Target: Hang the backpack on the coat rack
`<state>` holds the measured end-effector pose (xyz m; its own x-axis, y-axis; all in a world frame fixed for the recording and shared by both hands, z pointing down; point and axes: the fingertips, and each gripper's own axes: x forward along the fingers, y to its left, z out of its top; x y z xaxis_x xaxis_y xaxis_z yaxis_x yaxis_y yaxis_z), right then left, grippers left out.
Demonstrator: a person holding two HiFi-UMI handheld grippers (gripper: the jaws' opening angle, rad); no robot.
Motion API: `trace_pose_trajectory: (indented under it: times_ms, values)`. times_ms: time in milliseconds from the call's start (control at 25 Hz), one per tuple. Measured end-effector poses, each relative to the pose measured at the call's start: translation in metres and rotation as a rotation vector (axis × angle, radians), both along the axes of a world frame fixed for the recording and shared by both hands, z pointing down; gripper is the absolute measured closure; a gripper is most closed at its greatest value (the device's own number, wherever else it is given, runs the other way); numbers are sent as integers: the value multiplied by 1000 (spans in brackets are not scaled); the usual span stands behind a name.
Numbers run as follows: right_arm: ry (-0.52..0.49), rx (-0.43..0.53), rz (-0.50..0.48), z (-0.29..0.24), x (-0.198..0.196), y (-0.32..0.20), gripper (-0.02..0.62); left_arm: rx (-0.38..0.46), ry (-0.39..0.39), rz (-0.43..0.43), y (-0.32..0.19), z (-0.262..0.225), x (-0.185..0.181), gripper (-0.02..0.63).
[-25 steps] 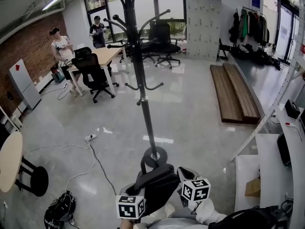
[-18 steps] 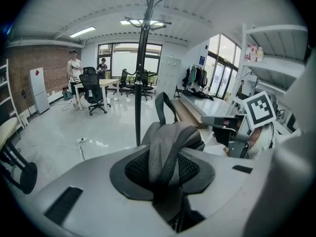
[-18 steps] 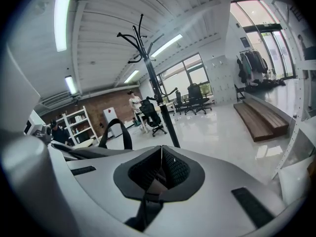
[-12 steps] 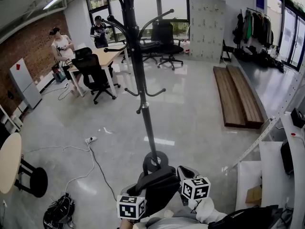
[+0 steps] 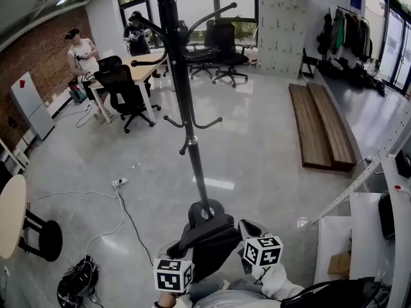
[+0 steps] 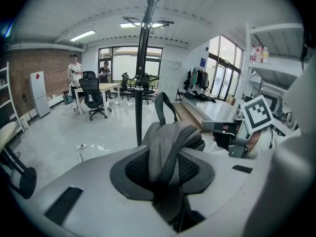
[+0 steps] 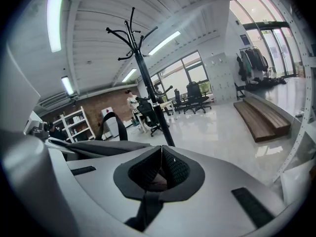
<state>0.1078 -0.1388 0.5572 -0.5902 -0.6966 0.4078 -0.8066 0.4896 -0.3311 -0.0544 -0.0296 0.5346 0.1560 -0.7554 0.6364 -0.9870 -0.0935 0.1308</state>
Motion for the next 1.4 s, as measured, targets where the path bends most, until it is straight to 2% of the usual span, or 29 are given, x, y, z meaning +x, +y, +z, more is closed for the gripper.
trace_pose_trajectory:
  times_ms: [400,800,1080,1320,1400]
  values:
    - [-7,3,37,0,-4,-23,581,20,7,45,-29,-2,-4,514]
    - [3,29,118,-9,-15,-69,581,33,46,85,-62,-5,-35,514]
    - [23,42,149,-17,-39,-97,581,49,55,159,-92,-11,-58,514]
    - [45,94,210,-35,-43,-126,581,84,70,228,-118,-21,-76,514]
    - [47,86,222,-34,-45,-133,581,95,71,247,-128,-24,-83,514]
